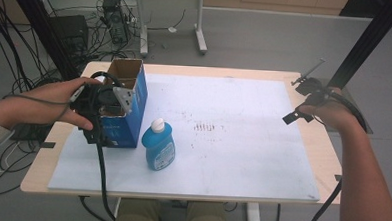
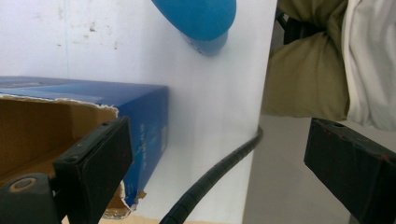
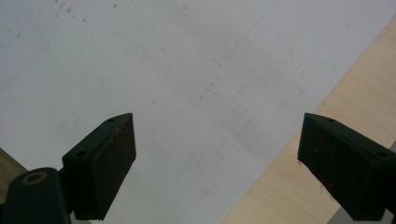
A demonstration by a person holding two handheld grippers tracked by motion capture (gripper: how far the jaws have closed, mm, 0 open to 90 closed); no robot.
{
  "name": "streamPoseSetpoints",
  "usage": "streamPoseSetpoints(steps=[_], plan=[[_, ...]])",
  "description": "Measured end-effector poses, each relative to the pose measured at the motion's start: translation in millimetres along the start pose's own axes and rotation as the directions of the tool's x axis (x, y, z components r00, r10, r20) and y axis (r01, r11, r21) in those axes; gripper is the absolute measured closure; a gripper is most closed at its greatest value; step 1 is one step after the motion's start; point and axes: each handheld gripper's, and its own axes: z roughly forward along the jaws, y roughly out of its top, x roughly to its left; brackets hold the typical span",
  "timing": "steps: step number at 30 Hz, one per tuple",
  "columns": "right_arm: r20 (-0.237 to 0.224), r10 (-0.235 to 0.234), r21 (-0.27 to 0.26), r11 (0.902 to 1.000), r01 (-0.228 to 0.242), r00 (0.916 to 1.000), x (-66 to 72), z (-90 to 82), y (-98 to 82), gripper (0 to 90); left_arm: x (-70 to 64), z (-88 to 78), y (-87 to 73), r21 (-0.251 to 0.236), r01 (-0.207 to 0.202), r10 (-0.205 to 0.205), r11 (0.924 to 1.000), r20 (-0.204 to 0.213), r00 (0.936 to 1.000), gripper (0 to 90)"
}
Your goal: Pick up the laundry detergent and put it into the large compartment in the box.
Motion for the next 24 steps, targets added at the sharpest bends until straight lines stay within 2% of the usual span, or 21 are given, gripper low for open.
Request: streamPoseSetpoints(steps=[7, 9, 11, 13, 14, 20, 24], plan=[[0.001, -0.001, 0.002, 1.0000, 0.001, 1.0000, 0.5, -0.1, -0.7, 11.5, -1.9, -2.7, 0.0, -0.009, 0.031, -0.031, 0.9995, -0.004, 0.9995, 8.5], [0.002, -0.003, -0.002, 1.0000, 0.003, 1.0000, 0.7, -0.9, -1.4, 11.5, -3.6, -2.5, -1.3, -0.023, 0.052, -0.052, 0.9984, -0.009, 0.9986, 8.9], [0.002, -0.003, -0.005, 1.0000, 0.003, 1.0000, 0.9, -1.5, -2.1, 11.5, -2.5, -2.2, -1.8, -0.030, 0.093, -0.093, 0.9952, -0.004, 0.9956, 8.9], [0.001, -0.004, -0.003, 1.0000, 0.004, 1.0000, 1.0, -1.6, -2.9, 11.5, -2.2, -2.4, 0.1, -0.024, 0.104, -0.104, 0.9943, -0.009, 0.9945, 8.7], [0.001, -0.004, -0.003, 1.0000, 0.004, 1.0000, 1.0, -1.6, -2.9, 11.5, -2.0, -1.7, 0.0, -0.029, 0.132, -0.132, 0.9908, -0.003, 0.9912, 8.7], [0.001, -0.005, -0.003, 1.0000, 0.005, 1.0000, -0.2, -1.7, -4.4, 11.5, -0.6, -1.2, 1.2, -0.037, 0.211, -0.212, 0.9767, 0.000, 0.9774, 8.9], [0.001, -0.007, -0.003, 1.0000, 0.007, 1.0000, -0.3, -1.9, -4.8, 11.5, -2.1, -0.1, 6.6, -0.019, 0.234, -0.234, 0.9720, 0.002, 0.9722, 8.1]])
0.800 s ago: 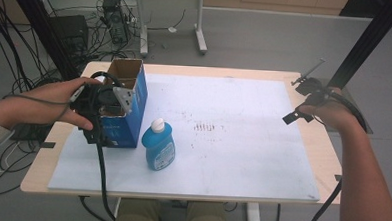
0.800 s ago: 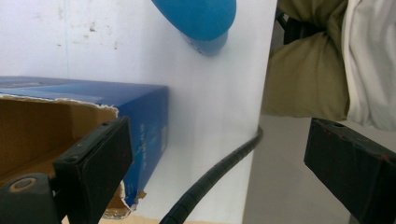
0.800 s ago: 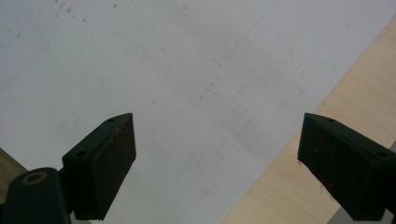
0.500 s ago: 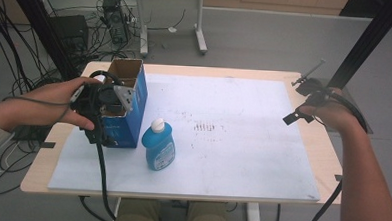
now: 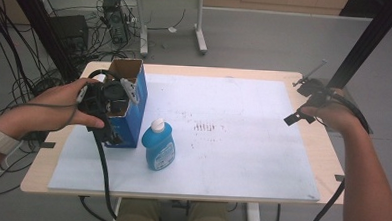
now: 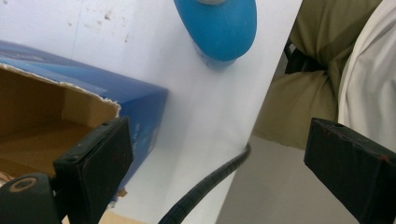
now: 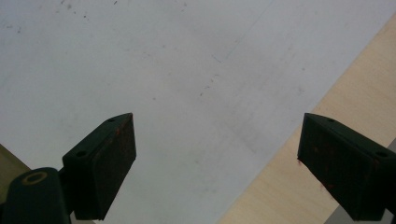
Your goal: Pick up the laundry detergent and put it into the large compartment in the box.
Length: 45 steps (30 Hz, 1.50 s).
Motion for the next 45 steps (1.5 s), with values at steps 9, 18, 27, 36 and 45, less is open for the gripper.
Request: streamPoseSetpoints(steps=[9, 18, 27, 36, 45], plan=[[-0.008, -0.002, 0.002, 1.0000, 0.002, 1.0000, -0.1, 5.0, -0.6, 11.5, -4.7, -3.4, 6.2, 0.004, 0.098, -0.098, 0.9951, 0.007, 0.9951, 6.6], [-0.008, -0.001, -0.001, 1.0000, 0.001, 1.0000, -1.7, 4.1, -2.7, 11.5, -10.3, -5.9, 13.7, -0.003, 0.144, -0.144, 0.9895, 0.019, 0.9893, 8.8], [-0.014, 0.000, -0.003, 1.0000, 0.000, 0.9999, -2.5, 6.5, -5.1, 11.5, -12.9, -10.1, 19.2, -0.034, 0.217, -0.217, 0.9755, 0.012, 0.9761, 7.5], [-0.016, -0.005, -0.005, 1.0000, 0.004, 0.9999, -2.5, 8.7, -6.4, 11.5, -12.7, -6.4, 27.8, -0.026, 0.276, -0.275, 0.9609, 0.014, 0.9613, 7.1], [-0.019, -0.009, -0.009, 0.9999, 0.008, 0.9998, -3.3, 11.1, -6.2, 11.6, -10.8, -4.1, 39.0, -0.003, 0.313, -0.313, 0.9497, -0.002, 0.9497, 7.2]])
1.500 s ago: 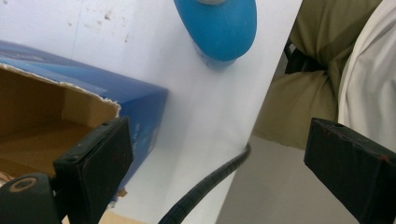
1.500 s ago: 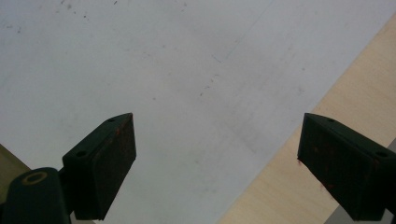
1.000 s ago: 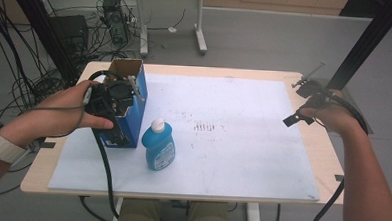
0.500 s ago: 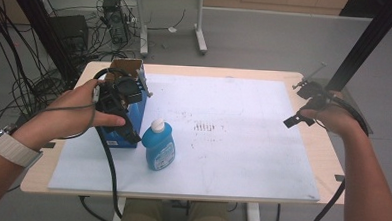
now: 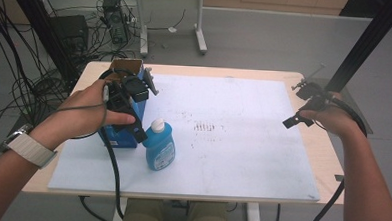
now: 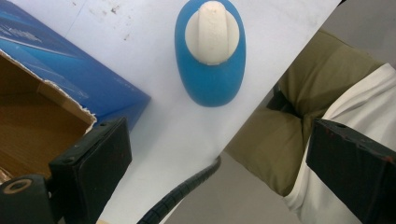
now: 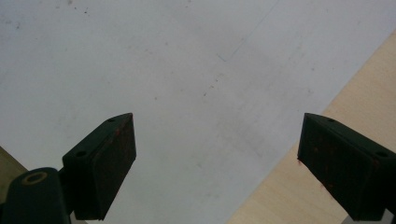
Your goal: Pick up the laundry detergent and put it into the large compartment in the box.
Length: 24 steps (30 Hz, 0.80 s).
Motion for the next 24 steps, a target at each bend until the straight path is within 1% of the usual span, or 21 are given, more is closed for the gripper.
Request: streamPoseSetpoints(steps=[5, 10, 13, 16, 18, 24], plan=[[-0.002, -0.003, -0.006, 1.0000, 0.003, 1.0000, 0.6, 1.1, 1.1, 11.5, 1.9, 3.4, 7.8, 0.017, 0.022, -0.022, 0.9996, 0.008, 0.9997, 7.3], [-0.004, -0.004, -0.007, 1.0000, 0.004, 1.0000, 0.8, 2.5, 2.1, 11.5, 2.7, 6.9, 17.3, 0.039, 0.047, -0.047, 0.9982, 0.003, 0.9989, 7.7], [-0.006, -0.005, -0.007, 1.0000, 0.005, 1.0000, 0.9, 3.8, 2.2, 11.5, 2.0, 9.3, 20.7, 0.034, 0.060, -0.060, 0.9976, 0.000, 0.9982, 7.7], [-0.007, -0.005, -0.008, 1.0000, 0.005, 1.0000, 1.1, 4.6, 2.0, 11.5, -0.3, 13.8, 25.5, 0.034, 0.053, -0.054, 0.9980, 0.005, 0.9986, 7.7], [-0.007, -0.005, -0.010, 0.9999, 0.005, 1.0000, 1.1, 4.7, 1.4, 11.5, -2.3, 17.2, 29.4, 0.040, 0.053, -0.053, 0.9978, 0.001, 0.9986, 7.8], [-0.004, -0.001, -0.013, 0.9999, 0.001, 1.0000, 0.6, 3.0, -1.2, 11.5, -0.3, 22.9, 33.6, 0.031, 0.078, -0.078, 0.9965, 0.001, 0.9970, 7.8]])
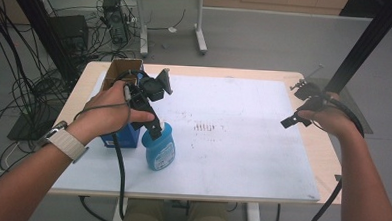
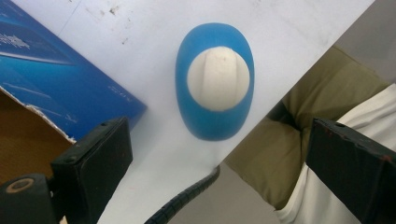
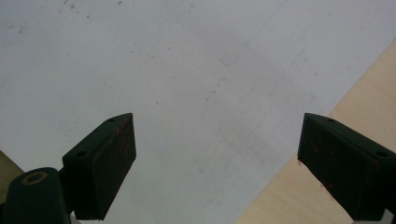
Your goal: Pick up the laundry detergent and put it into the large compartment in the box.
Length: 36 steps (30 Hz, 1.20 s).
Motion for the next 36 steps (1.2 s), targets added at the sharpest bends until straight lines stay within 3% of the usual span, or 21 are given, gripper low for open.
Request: streamPoseSetpoints(steps=[15, 21, 36], plan=[[-0.003, -0.003, 0.001, 1.0000, 0.003, 1.0000, -0.7, 3.3, 1.0, 11.5, -6.8, 12.9, 10.7, 0.004, 0.005, -0.005, 1.0000, -0.033, 0.9994, 8.0], [-0.002, -0.001, 0.002, 1.0000, 0.001, 1.0000, -1.1, 3.6, 1.1, 11.5, -6.9, 17.3, 11.8, 0.001, 0.022, -0.022, 0.9997, -0.035, 0.9991, 8.0], [-0.001, 0.000, 0.000, 1.0000, 0.000, 1.0000, -0.9, 2.4, -0.7, 11.5, -13.3, 27.4, 20.2, 0.014, 0.016, -0.015, 0.9998, -0.043, 0.9990, 8.2]])
